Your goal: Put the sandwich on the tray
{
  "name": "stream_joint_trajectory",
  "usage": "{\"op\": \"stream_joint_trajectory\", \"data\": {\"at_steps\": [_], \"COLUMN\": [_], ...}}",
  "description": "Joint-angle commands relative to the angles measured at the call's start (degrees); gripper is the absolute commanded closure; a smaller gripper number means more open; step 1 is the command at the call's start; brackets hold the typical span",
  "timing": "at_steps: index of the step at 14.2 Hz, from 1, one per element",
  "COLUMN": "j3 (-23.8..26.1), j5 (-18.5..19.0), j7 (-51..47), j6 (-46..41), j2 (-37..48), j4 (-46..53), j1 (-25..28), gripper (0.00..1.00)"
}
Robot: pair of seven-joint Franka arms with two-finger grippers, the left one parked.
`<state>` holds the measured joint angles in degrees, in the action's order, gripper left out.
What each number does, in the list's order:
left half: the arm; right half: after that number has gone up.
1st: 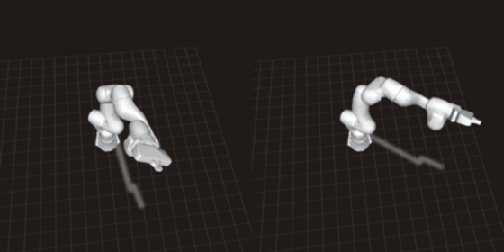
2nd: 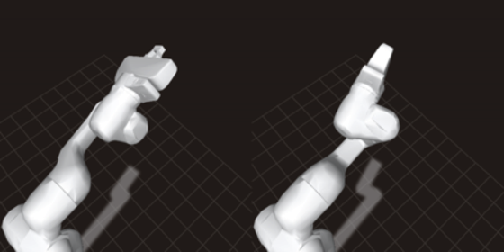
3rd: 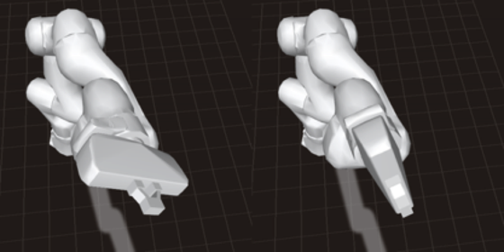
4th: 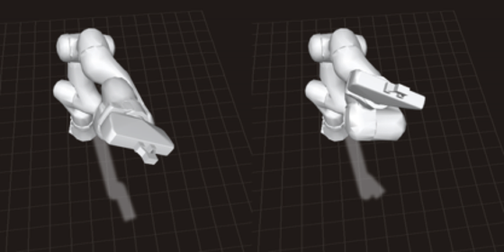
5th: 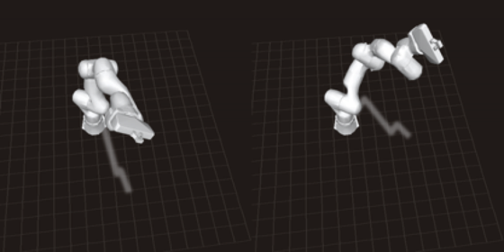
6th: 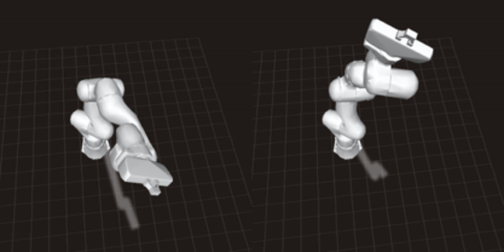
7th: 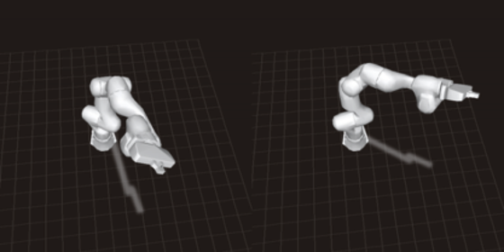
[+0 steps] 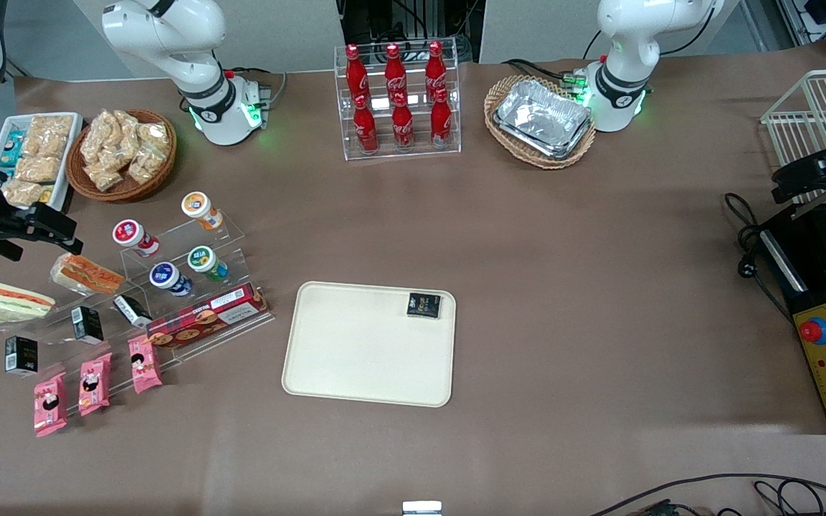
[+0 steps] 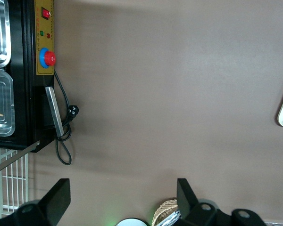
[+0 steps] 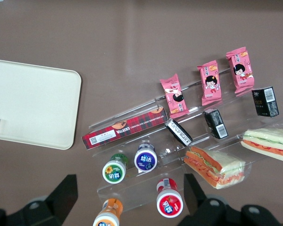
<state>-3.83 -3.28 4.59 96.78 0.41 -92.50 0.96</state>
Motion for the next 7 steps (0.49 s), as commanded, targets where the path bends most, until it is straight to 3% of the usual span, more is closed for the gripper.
{"op": "stream_joint_trajectory", "data": {"at_steps": [1, 7], "j3": [-0.03, -0.21], "j5": [0.64, 0.64], "j7": [0.42, 2.78], "j6": [-0.10, -0.10], "j2": [-0.76, -0.76], "j4": [1.44, 1.53], "j1": [-0.25, -0.52], "gripper": [0.00, 0.00]}}
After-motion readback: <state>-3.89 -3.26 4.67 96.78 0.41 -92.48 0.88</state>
